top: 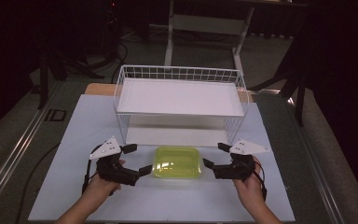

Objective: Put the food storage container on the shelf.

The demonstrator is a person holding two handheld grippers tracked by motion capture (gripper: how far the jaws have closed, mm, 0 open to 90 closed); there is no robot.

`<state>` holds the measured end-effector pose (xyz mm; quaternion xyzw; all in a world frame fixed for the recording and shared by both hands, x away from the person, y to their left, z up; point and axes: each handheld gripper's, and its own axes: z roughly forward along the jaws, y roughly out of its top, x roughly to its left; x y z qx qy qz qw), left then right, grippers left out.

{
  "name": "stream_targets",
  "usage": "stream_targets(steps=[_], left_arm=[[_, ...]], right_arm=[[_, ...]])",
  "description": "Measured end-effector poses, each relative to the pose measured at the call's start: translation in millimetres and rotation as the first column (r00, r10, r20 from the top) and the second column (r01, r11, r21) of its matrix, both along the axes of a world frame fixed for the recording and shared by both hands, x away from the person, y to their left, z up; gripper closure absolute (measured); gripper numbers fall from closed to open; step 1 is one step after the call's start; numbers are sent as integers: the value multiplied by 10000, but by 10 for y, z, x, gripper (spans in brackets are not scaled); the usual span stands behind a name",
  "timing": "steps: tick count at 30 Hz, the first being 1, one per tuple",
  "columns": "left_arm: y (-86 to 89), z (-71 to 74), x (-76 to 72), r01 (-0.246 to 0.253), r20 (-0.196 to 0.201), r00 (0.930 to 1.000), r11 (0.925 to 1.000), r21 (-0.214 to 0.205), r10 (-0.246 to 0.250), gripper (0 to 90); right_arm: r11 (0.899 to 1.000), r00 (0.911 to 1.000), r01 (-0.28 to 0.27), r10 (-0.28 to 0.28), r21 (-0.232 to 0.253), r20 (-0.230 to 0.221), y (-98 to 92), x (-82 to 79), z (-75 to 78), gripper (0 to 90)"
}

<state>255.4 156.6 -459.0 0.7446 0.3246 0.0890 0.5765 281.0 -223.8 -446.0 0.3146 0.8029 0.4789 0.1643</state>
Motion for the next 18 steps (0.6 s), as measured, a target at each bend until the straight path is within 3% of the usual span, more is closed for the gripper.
stream_targets(steps=[3, 5, 6, 7, 8, 9, 10, 11, 12, 13, 15, 16, 18], left_arm=[[-50, 8, 82, 51, -60, 10000, 9998, -196, -53, 6], [-88, 5, 129, -157, -277, 9995, 9999, 27, 158, 7], [-135, -7, 172, -242, -543, 9982, 9990, 368, 262, 7], [-135, -7, 172, -242, -543, 9982, 9990, 368, 262, 7], [-163, -12, 188, -337, -712, 9967, 9974, 637, 382, 7], [-188, -19, 207, -319, -929, 9949, 9964, 780, 391, 7], [-202, -25, 221, -307, -1075, 9934, 9963, 803, 393, 7], [-241, -43, 250, -240, -1359, 9902, 9971, 725, 337, 7], [-241, -43, 250, -240, -1359, 9902, 9971, 725, 337, 7], [-259, -49, 261, -252, -1364, 9900, 9967, 770, 356, 7], [-300, -65, 299, -194, -1690, 9850, 9962, 848, 336, 7], [-342, -90, 342, -319, -2205, 9738, 9931, 1125, 563, 7], [-367, -129, 379, -422, -2735, 9588, 9904, 1316, 772, 7]], right_arm=[[9992, 9994, 205, -215, -356, -287, 46, 20, -8, 203], [9999, 9936, 74, -88, -125, -1124, 82, 78, -66, 173], [10000, 9901, -53, 60, 54, -1403, 90, 95, -82, 124], [10000, 9901, -53, 60, 54, -1403, 90, 95, -82, 124], [9996, 9804, 128, -75, 257, -1966, 118, 132, -128, 119], [9993, 9750, 76, 8, 367, -2223, 131, 151, -145, 119], [9991, 9707, 168, -73, 378, -2403, 146, 160, -156, 118], [9975, 9656, 672, -596, 215, -2531, 179, 168, -172, 119], [9975, 9656, 672, -596, 215, -2531, 179, 168, -172, 119], [9962, 9603, 871, -816, 89, -2666, 198, 175, -177, 118], [9913, 9347, 1317, -1221, 62, -3338, 237, 236, -210, 112], [9904, 9256, 1378, -1253, 97, -3571, 244, 259, -225, 112], [9850, 9064, 1719, -1525, 142, -3939, 251, 287, -249, 136]])
